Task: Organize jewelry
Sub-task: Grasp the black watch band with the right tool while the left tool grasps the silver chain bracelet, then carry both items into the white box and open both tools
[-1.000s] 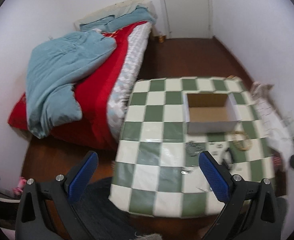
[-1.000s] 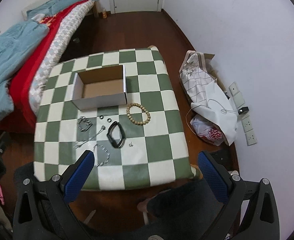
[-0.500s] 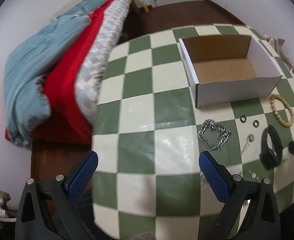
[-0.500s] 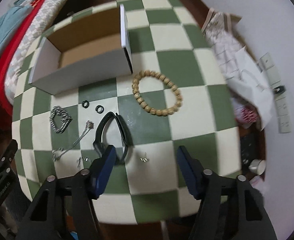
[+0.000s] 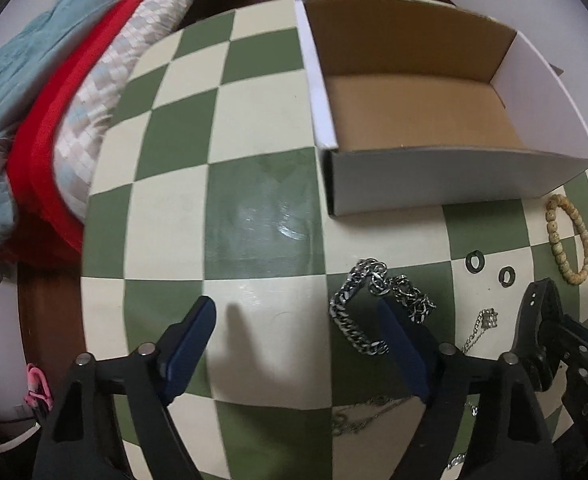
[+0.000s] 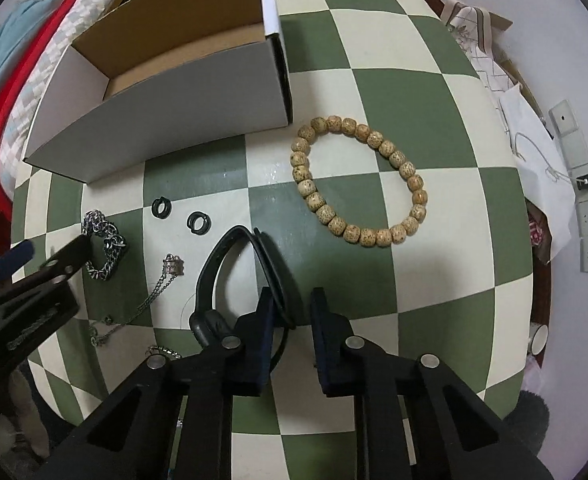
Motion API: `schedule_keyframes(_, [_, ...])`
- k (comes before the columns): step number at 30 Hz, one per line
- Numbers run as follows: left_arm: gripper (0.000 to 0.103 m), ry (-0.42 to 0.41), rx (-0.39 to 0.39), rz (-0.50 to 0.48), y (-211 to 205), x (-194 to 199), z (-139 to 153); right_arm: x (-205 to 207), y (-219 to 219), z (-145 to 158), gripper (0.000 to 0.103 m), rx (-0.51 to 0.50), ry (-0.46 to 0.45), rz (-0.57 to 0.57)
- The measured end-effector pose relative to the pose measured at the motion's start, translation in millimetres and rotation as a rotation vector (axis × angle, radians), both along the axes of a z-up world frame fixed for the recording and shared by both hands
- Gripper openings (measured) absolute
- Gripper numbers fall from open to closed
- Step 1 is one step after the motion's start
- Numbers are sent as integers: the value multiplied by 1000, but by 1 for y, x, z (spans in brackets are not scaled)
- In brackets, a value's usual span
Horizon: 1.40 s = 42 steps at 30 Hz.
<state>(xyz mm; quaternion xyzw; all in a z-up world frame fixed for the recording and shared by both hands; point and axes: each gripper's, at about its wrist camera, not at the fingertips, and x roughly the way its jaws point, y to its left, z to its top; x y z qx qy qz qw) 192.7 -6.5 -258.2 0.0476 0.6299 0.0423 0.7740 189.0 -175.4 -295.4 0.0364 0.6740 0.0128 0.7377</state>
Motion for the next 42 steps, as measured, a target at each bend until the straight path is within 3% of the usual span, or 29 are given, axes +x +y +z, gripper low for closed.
schedule_keyframes(3, [65,-23,-31,7,-1,0,0,3,5,6,19,-1,10,12])
schedule_keyframes(4, [54,-29,-46,8,-2,1,0,2,6,5,19,-2,9,17])
schedule_keyframes(5, [35,-39,-71,9,-2,1,2,1,8,6,19,-7,7,21])
schedule_keyframes(8, [6,-44,-84,2,-6,1,4,-1,12,9,18,-9,5,29])
schedule_keyframes(11, [6,-58,-66,-8,-10,-1,4,2,12,11,9,-7,-2,29])
schedule_keyframes(14, [5,-70,-56,-10,-9,-3,5,-1,13,15,7,-8,-16,18])
schedule_keyframes(23, [5,-123,-117,-20,-8,-19,42,-8,5,51,6,44,-85,-19])
schedule_keyframes(33, [5,-223,-252,-49,-13,-9,127,20,-11,113,6,122,-181,6])
schedule_keyframes(42, [5,-336,-285,-101,-18,32,195,61,-5,174,6,141,-281,24])
